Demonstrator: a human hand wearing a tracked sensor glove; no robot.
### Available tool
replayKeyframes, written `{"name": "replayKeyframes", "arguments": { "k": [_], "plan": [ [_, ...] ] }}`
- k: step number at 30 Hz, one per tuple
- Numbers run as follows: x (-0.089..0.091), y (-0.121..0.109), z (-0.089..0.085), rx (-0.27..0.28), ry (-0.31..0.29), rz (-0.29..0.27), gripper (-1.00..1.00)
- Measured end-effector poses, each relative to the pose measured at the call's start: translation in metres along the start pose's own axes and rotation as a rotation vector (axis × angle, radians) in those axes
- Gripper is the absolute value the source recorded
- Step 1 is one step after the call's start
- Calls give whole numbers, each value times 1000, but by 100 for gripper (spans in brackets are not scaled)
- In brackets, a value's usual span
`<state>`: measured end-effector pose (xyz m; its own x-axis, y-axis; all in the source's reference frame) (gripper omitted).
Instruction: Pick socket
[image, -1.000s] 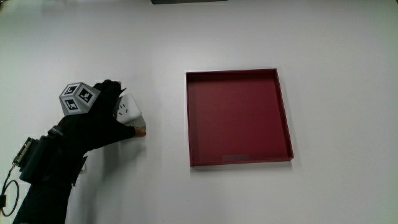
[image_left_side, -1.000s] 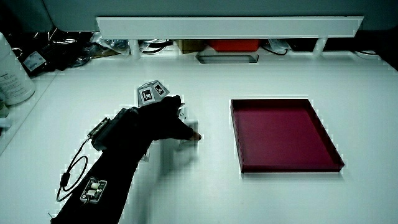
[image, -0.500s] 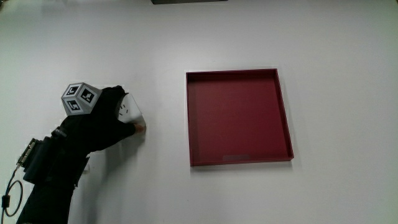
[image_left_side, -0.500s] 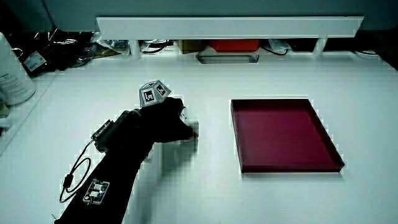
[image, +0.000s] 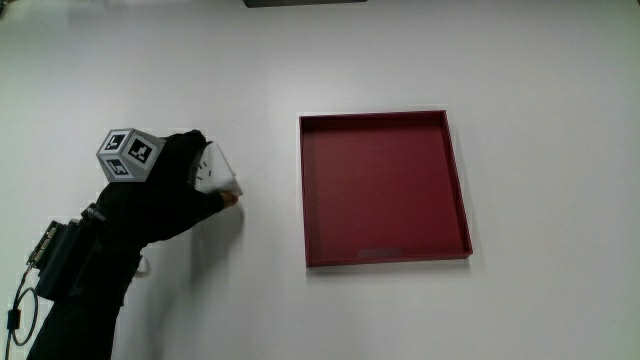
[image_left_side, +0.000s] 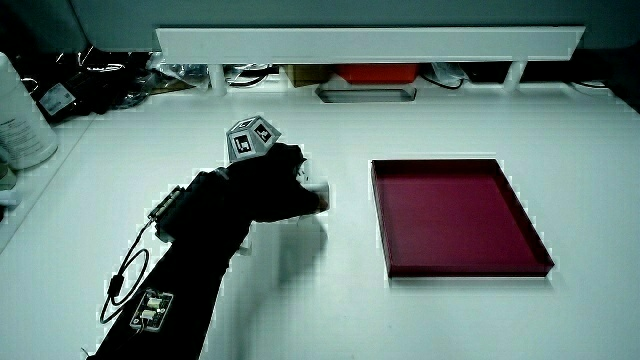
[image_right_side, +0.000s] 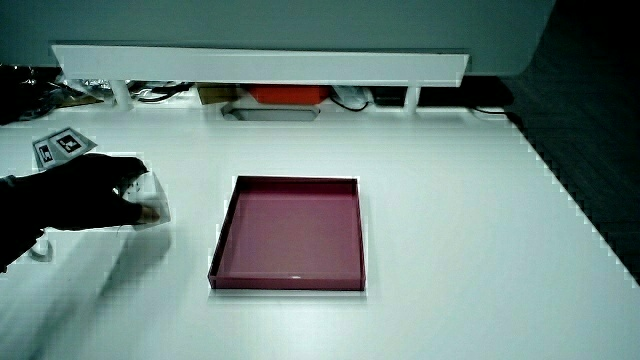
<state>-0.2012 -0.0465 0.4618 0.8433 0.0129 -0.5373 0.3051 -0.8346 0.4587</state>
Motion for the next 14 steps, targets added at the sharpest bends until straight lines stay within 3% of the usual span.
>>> {"name": "replayKeyframes", "arguments": {
  "k": [2,3,5,6,7,9,10,11,13,14],
  "plan": [
    [10,4,-3,26,20,-95,100],
    [19,3,-3,9,15,-68,100],
    [29,6,-4,-17,-52,-49,100],
    [38,7,-2,-31,-42,-49,100],
    [45,9,0,-25,-32,-87,100],
    [56,13,0,-7,-43,-117,100],
    [64,13,2,-13,-16,-114,100],
    [69,15,1,-4,-10,-163,100],
    [77,19,-2,6,-12,-190,100],
    [79,22,-6,0,-37,-168,100]
  ]
}}
